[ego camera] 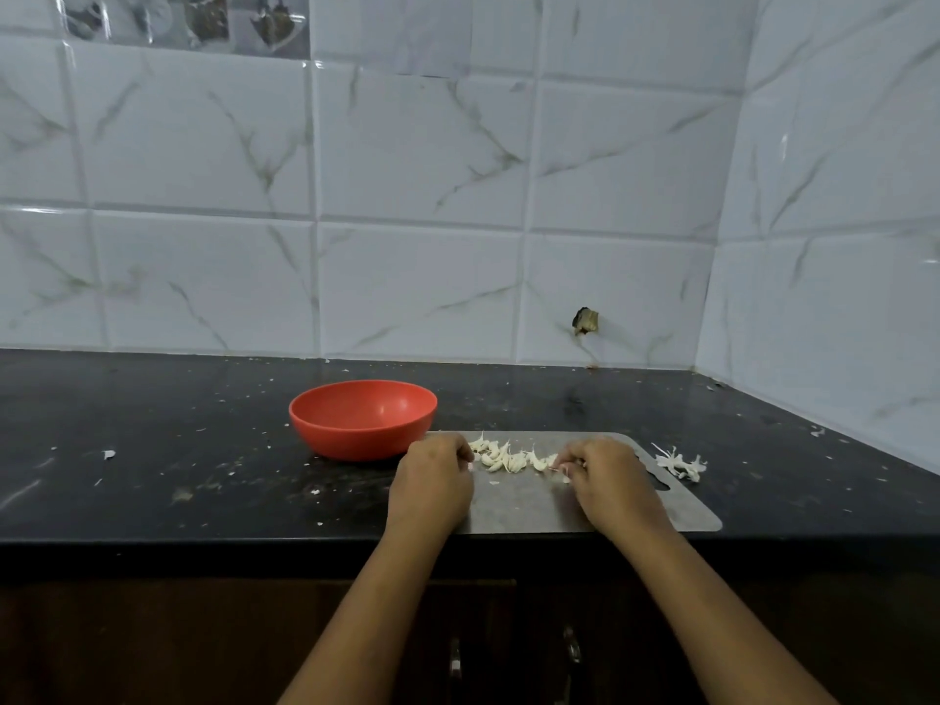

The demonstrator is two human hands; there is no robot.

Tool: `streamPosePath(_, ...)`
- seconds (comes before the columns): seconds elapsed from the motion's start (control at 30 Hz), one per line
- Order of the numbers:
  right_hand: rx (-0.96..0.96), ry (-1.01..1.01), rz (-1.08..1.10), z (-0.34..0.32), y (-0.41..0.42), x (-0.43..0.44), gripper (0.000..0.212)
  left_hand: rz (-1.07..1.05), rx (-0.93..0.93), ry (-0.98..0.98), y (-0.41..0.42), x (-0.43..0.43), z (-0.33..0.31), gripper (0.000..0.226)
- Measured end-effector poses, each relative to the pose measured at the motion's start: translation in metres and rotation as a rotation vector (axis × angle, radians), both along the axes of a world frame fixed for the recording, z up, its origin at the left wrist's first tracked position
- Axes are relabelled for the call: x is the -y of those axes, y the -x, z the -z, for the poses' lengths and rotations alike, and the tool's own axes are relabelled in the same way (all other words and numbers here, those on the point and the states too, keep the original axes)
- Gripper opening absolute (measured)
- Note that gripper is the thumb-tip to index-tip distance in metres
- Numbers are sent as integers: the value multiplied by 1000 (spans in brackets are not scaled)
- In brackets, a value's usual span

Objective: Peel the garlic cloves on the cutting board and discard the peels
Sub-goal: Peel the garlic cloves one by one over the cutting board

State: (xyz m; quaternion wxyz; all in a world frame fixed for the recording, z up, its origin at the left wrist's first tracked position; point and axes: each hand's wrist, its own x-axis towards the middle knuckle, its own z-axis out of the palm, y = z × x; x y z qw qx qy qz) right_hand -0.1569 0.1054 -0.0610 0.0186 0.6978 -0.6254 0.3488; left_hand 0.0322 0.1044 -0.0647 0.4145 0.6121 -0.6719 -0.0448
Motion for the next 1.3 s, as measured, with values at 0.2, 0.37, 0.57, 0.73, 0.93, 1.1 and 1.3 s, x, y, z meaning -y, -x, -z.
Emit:
streamPosePath(0.2, 286, -9, -136, -3, -20, 2, 33, 63, -14, 26, 1, -1, -3, 15)
streamPosePath(0.37, 404, -26, -259, -2, -32, 4, 22, 179, -62, 2, 5, 3, -5, 17)
streamPosePath(0.57, 353, -36, -319, 0, -31, 3, 13, 77, 101, -86, 10, 5, 1, 31)
streamPosePath(0.73, 67, -68, -279, -2, -36, 3, 15, 27, -27, -153, 4, 9, 4, 43)
streamPosePath(0.93, -34, -38, -276, 2, -34, 1, 21, 35, 70, -148, 7, 3, 4, 31)
streamPosePath(1.1, -3, 34, -272, 4, -36, -4, 20, 32, 95, -153, 9, -2, 3, 26)
streamPosePath(1.3, -6, 22, -311, 4, -35, -8, 19, 7, 91, -156, 10, -3, 4, 24)
